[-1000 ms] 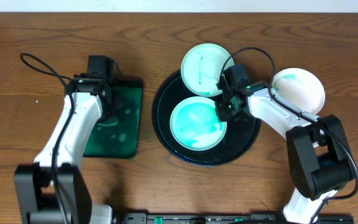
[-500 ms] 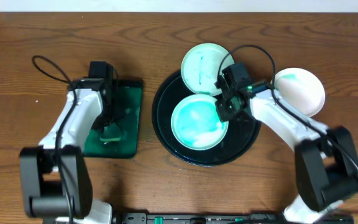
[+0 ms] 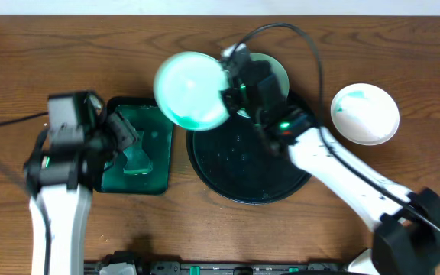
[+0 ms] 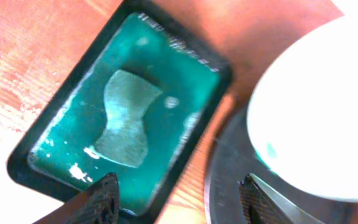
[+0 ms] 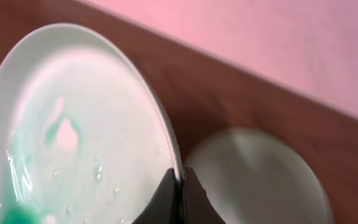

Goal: Clean dirty plates on tray and stack at the side
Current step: 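Lift the pale green plate with the right gripper and tilt over basin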

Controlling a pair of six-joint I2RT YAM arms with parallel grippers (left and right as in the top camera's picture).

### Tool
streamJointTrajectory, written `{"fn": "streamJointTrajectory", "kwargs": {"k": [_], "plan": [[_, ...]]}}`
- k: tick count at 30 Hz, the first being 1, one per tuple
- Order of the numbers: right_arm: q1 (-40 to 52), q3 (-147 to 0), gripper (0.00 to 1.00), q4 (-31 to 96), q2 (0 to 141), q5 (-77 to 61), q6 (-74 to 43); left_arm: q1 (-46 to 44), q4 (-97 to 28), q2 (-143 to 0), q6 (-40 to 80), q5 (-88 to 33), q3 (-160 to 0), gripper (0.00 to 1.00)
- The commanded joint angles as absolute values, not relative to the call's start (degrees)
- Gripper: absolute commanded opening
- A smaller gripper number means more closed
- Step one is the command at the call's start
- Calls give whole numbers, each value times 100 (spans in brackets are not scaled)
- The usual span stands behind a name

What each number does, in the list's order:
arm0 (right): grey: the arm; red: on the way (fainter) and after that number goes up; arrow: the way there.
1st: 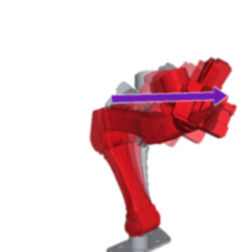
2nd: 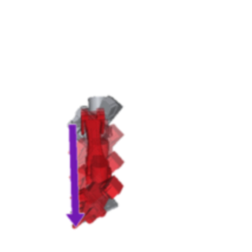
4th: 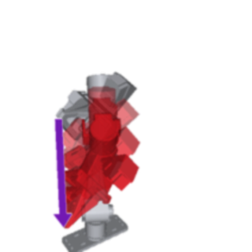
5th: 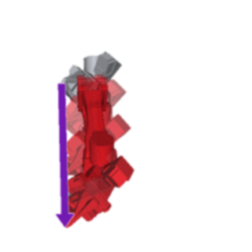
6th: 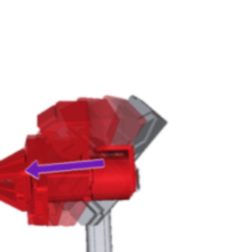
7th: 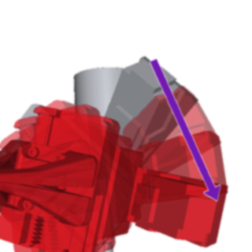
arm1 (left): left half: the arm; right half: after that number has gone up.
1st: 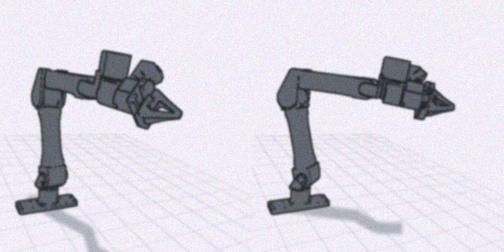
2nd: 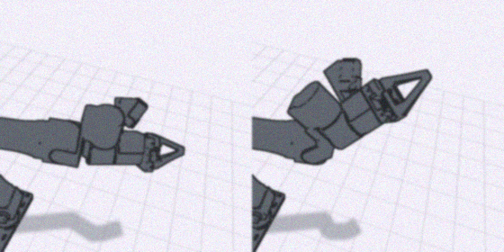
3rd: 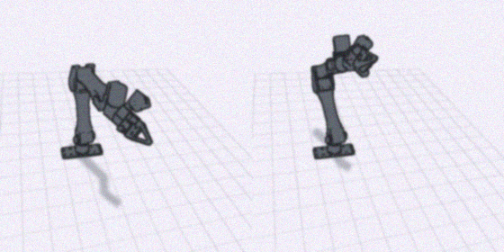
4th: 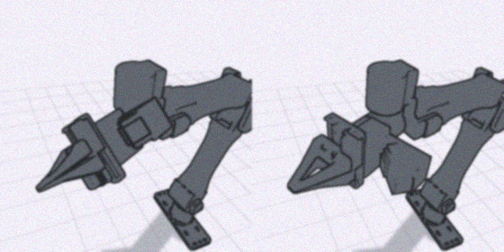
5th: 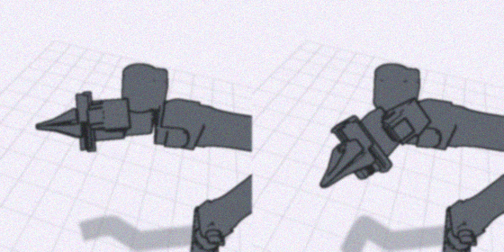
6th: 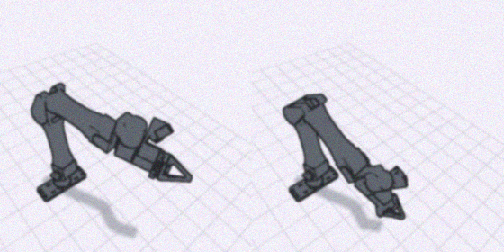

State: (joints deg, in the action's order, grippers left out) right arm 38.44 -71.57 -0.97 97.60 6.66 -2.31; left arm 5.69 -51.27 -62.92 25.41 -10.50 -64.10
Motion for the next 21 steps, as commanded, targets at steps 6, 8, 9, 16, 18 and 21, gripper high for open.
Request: {"fn": "streamJointTrajectory", "kwargs": {"k": [6,8,9,16,18,21], "plan": [[4751,-7201,1,-2049,10971,1627,386,593,-5398,-4880,2508,-1260,-6410,75],[4908,-7201,1,-2226,10980,1868,698,593,-5406,-4678,2508,-1262,-6407,75],[4991,-7201,1,-2333,10960,1975,908,593,-5411,-4611,2508,-1262,-6407,76],[5542,-7201,1,-2818,10707,2958,2449,593,-5419,-4473,2510,-1262,-6407,83],[5655,-7201,1,-2895,10639,3133,2735,593,-5419,-4488,2510,-1262,-6407,84],[5789,-7201,1,-3127,10595,3498,3048,593,-5419,-4497,2510,-1262,-6407,83]]}}
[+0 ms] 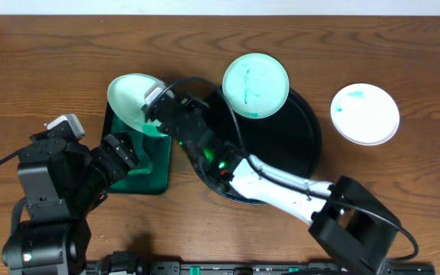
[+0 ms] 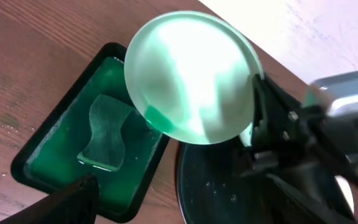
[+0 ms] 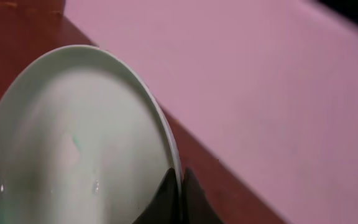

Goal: Clean dirty plates on tray and stack at the side
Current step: 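Lift the pale green plate with the right gripper and tilt over basin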

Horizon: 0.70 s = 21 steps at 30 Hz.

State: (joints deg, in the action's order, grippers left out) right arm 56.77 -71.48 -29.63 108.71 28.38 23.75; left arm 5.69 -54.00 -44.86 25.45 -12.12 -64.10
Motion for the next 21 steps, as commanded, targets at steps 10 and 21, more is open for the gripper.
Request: {"fn": "streamJointTrajectory", "kwargs": {"k": [10,21], "plan": [[6104,-7201,1,-3927,10584,4049,3896,593,-5419,-4497,2510,-1262,-6407,84],[6259,-7201,1,-4274,10584,4066,4383,593,-5419,-4497,2510,-1262,-6407,84]]}}
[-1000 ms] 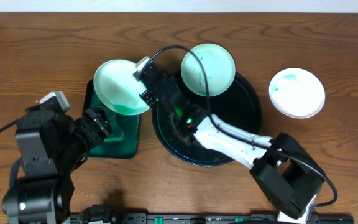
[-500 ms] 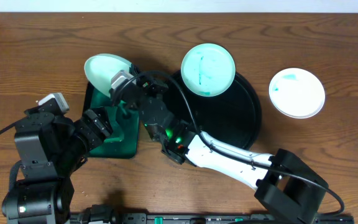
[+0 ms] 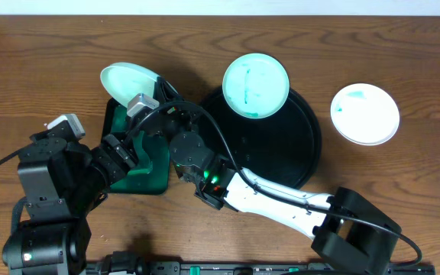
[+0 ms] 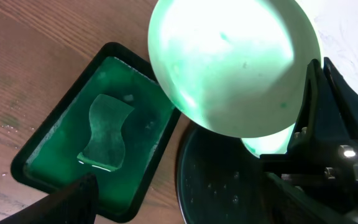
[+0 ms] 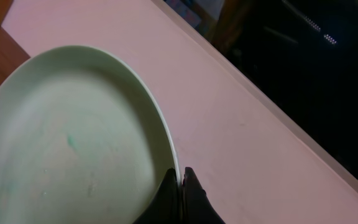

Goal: Clean dirty plates on tray and stack at the side
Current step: 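Lift the pale green plate with the right gripper and tilt over basin, then stack the pale green plate onto the white plate, release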

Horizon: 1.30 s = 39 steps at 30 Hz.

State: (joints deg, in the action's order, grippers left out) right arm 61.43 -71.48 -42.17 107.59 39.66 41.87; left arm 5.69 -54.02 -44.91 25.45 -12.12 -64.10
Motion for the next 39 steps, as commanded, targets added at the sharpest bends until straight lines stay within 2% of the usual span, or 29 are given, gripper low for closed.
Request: {"fn": "streamJointTrajectory", "kwargs": {"k": [1,14,16,18,22,28,32,39], "plan": [[6259,-7201,1,-4274,10584,4066,4383,593,-5419,-4497,2510,-1262,-6407,84],[6243,-7201,1,-4257,10584,4066,4309,593,-5419,-4497,2510,-1262,-6407,84],[6152,-7201,1,-4021,10586,4064,3804,593,-5419,-4497,2510,-1262,-6407,84],[5959,-7201,1,-3448,10586,4053,2825,593,-5419,-4497,2510,-1262,-6407,84],[5262,-7201,1,-1664,10584,3155,-296,593,-5419,-4497,2508,-1262,-6407,84],[3929,-7201,1,-1179,10060,-644,-2615,593,-5419,-4497,2510,-1262,-6407,84],[2965,-7201,1,-637,9513,-1461,-2954,593,-5419,-4497,2510,-1262,-6407,84],[703,-7201,1,1796,8696,-1441,-2958,593,-5419,-4497,2510,-1262,-6407,84]]}}
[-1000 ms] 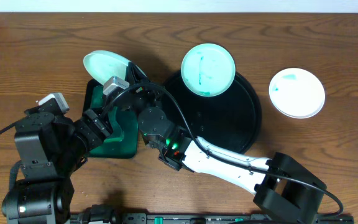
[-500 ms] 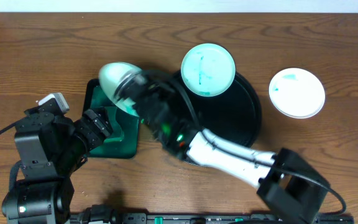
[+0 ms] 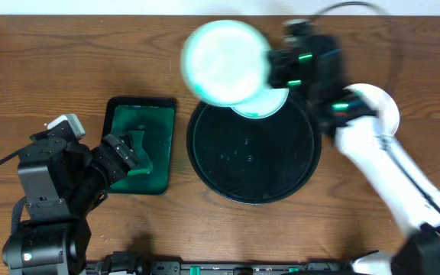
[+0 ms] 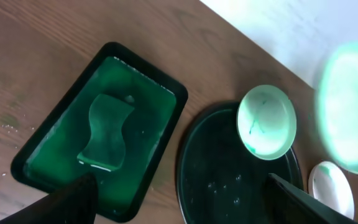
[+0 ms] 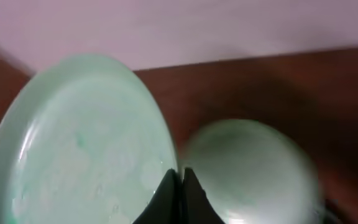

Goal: Clean dirty plates on tray and stack at the side
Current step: 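Stack the pale green plate onto the white plate, release, then reach the right gripper to the last pale green plate on the tray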

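Observation:
My right gripper [image 3: 269,67] [image 5: 178,182] is shut on the rim of a pale green plate [image 3: 221,61] [image 5: 86,137] [image 4: 350,106], held blurred in the air over the far edge of the black round tray [image 3: 254,164] [image 4: 241,180]. A second plate [image 3: 264,105] [image 4: 267,121] [image 5: 247,168] with green smears lies on the tray's far side, partly under the held one. My left gripper [image 4: 182,208] [image 3: 121,156] hangs open and empty above the basin's right side.
A black basin [image 3: 113,145] [image 4: 166,134] of green water with a sponge [image 4: 107,134] [image 3: 138,149] sits left of the tray. A white plate [image 4: 331,190] [image 3: 384,107] lies on the table to the right, partly behind my right arm.
My right gripper has carried the plate from over the basin's far left corner to above the tray's far edge. The left arm has not moved.
My right gripper held a green-smeared plate between basin and tray, with the left gripper low over the basin. Then the plate was tilted over the basin and the left gripper stood higher. It stayed over the basin's far corner, and now hangs over the tray.

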Controlling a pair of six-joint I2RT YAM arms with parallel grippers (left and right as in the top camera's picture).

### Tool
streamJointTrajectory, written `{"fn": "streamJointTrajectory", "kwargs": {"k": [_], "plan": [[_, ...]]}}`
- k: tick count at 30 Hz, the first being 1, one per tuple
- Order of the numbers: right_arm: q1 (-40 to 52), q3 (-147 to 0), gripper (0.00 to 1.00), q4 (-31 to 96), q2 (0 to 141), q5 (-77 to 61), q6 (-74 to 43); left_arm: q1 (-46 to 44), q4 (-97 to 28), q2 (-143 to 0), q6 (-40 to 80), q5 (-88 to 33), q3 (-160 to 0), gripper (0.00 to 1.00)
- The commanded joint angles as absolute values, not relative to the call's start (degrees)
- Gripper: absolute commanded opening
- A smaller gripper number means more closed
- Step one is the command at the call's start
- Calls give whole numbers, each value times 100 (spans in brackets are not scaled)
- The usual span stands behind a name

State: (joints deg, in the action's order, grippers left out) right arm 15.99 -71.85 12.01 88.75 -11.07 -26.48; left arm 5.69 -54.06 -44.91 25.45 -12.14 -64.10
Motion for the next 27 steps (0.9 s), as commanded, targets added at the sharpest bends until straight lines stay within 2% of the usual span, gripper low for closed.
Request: {"fn": "streamJointTrajectory", "kwargs": {"k": [1,6,9,13,17,18,19,20,21,27], "plan": [[307,-7201,1,2145,8696,-1441,-2958,593,-5419,-4497,2510,-1262,-6407,84],[-1470,-7196,1,3618,9002,-1052,-2956,593,-5419,-4497,2510,-1262,-6407,84],[-2290,-7188,1,4023,9417,-854,-2956,593,-5419,-4497,2510,-1262,-6407,85],[-2832,-7188,1,4167,9983,-1028,-2945,593,-5419,-4497,2510,-1262,-6407,85],[-2779,-7188,2,4101,10416,-1205,-2388,593,-5419,-4497,2510,-1262,-6407,84],[-2709,-7188,15,4084,10429,-1166,-2309,593,-5419,-4497,2510,-1262,-6407,84],[-2646,-7188,32,4040,10425,-1140,-2298,593,-5419,-4497,2510,-1262,-6407,84],[-2580,-7190,42,3953,10368,-1190,-2180,593,-5419,-4497,2510,-1262,-6407,84],[-2512,-7192,49,3874,10300,-1282,-2067,593,-5419,-4497,2510,-1262,-6407,85],[-1636,-7192,45,3426,9454,-2587,-1245,593,-5419,-4497,2510,-1262,-6407,84]]}}
